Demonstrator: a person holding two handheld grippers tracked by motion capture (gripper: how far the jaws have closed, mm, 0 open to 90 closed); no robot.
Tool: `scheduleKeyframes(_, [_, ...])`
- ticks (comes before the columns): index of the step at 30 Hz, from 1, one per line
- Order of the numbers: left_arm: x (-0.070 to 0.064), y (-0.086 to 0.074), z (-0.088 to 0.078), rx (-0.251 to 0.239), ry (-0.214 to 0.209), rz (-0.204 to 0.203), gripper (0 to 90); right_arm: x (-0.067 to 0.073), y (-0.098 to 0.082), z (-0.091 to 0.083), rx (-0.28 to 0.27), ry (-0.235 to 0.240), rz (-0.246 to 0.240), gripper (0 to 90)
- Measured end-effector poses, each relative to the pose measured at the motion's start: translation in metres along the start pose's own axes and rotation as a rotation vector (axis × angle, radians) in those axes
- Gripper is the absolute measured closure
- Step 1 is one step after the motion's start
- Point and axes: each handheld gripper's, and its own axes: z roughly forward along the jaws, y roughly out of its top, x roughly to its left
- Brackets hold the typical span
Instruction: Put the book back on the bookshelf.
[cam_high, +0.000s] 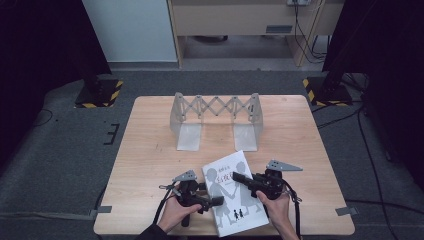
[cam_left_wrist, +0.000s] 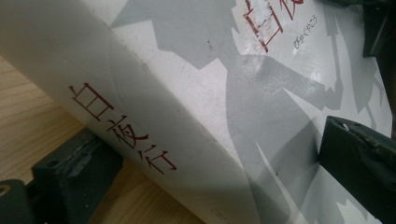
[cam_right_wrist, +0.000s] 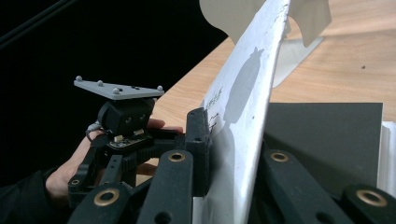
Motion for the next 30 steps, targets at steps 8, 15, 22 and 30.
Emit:
scheduleKeyframes(8, [0.008,-0.004,0.007,0.020,-0.002,-0.063,0.1,-0.012,-0.005,0.007,0.067,-0.083,-0.022,66.6])
scheduleKeyframes(15, [0.006,-0.004,0.009,0.017,0.018,-0.054,1.3,-0.017,-0.012,0.008,0.075,-0.154,-0.090,50.0])
scheduleKeyframes(22, [0.003,-0.003,0.011,0.028,0.053,-0.036,3.7,-0.028,-0.020,0.000,0.121,-0.244,-0.137,36.0])
scheduleKeyframes(30, [0.001,-0.004,0.012,0.018,0.068,-0.042,4.5,-0.039,-0.029,-0.008,0.116,-0.281,-0.133,31.8])
